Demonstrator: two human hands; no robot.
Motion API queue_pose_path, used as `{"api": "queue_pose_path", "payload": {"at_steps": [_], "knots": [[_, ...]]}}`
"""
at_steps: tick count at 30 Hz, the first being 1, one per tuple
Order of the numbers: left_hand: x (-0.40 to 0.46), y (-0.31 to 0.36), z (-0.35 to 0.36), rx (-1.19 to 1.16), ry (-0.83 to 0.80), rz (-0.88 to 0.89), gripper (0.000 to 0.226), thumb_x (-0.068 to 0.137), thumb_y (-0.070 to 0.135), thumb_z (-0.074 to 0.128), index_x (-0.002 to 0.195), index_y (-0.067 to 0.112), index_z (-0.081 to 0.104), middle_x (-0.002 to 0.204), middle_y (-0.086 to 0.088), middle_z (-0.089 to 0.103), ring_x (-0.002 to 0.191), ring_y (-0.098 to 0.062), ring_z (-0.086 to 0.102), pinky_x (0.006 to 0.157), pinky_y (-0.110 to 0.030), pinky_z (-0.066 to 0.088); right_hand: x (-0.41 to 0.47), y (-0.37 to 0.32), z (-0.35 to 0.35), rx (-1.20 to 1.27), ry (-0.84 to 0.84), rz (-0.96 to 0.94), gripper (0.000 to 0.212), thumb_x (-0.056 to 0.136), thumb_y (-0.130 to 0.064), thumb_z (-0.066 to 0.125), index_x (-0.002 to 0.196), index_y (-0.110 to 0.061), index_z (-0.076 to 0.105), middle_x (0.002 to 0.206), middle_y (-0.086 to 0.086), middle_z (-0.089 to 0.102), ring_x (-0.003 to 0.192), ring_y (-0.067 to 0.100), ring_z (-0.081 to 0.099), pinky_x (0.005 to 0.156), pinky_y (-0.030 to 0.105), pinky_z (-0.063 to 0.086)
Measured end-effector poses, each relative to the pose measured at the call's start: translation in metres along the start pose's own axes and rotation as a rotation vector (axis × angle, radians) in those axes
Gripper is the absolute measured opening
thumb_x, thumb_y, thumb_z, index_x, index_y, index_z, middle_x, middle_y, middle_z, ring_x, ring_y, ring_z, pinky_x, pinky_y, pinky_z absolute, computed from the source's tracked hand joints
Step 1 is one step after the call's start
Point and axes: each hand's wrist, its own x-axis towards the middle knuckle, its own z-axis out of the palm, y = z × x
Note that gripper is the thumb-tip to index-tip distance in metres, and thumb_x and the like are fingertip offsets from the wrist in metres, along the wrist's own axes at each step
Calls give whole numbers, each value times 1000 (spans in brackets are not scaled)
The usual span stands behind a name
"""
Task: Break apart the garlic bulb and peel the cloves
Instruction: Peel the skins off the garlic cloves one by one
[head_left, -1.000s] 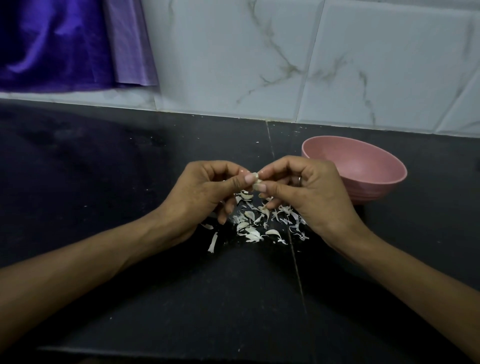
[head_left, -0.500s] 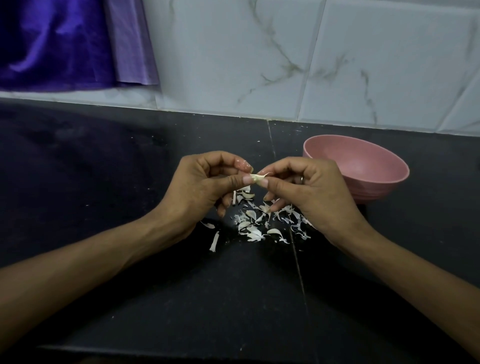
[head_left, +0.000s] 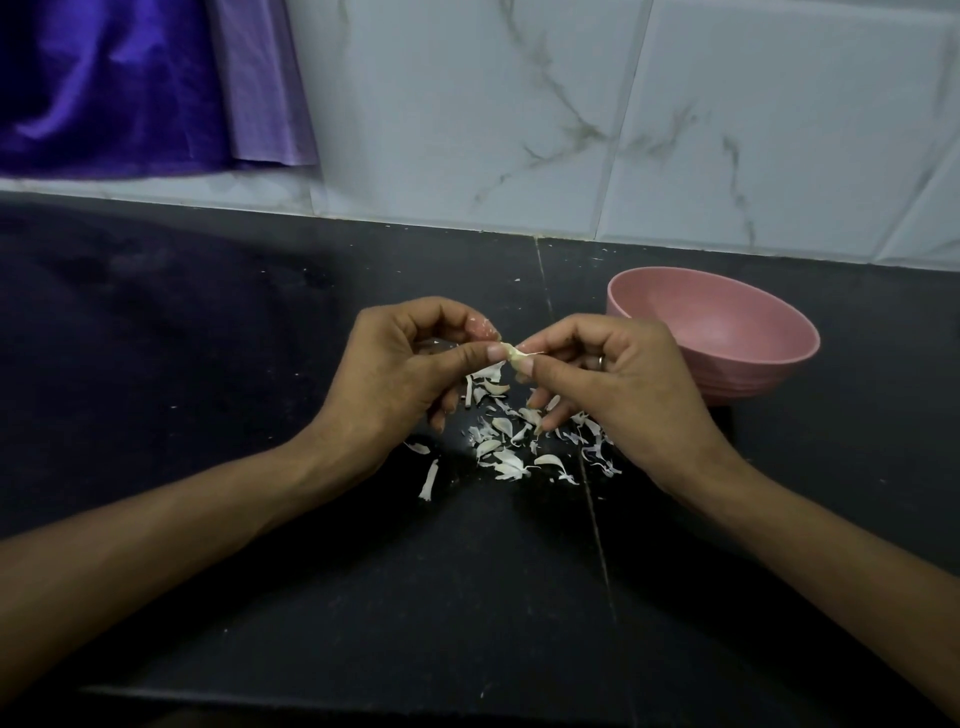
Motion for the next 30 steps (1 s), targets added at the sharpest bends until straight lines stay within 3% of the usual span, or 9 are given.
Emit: {"api": "queue_pose_path", "payload": {"at_steps": [11,18,30], "knots": [[1,-5,-1,88,20,45,10,77,19,77,77,11,72,47,-7,54,36,-15,44,37,-23,40,-3,-2,6,123,4,88,8,87,-2,70,92,5,70,79,19,71,57,16,66,50,28,57],[-1,-4,0,157,53,86,10,79,23,76,80,16,69,45,1,55,35,-12,47,37,-21,39,-1,-4,6,188,15,160,10,86,-4,70,93,4,70,84,22,71,57,15,64,49,28,56],[-2,2,0,146,59,159,17,75,28,75,81,14,69,49,6,59,33,-13,46,36,-23,40,0,-10,4,430,-122,408,19,80,-13,66,94,0,70,74,9,68,52,11,59,47,23,52]]}}
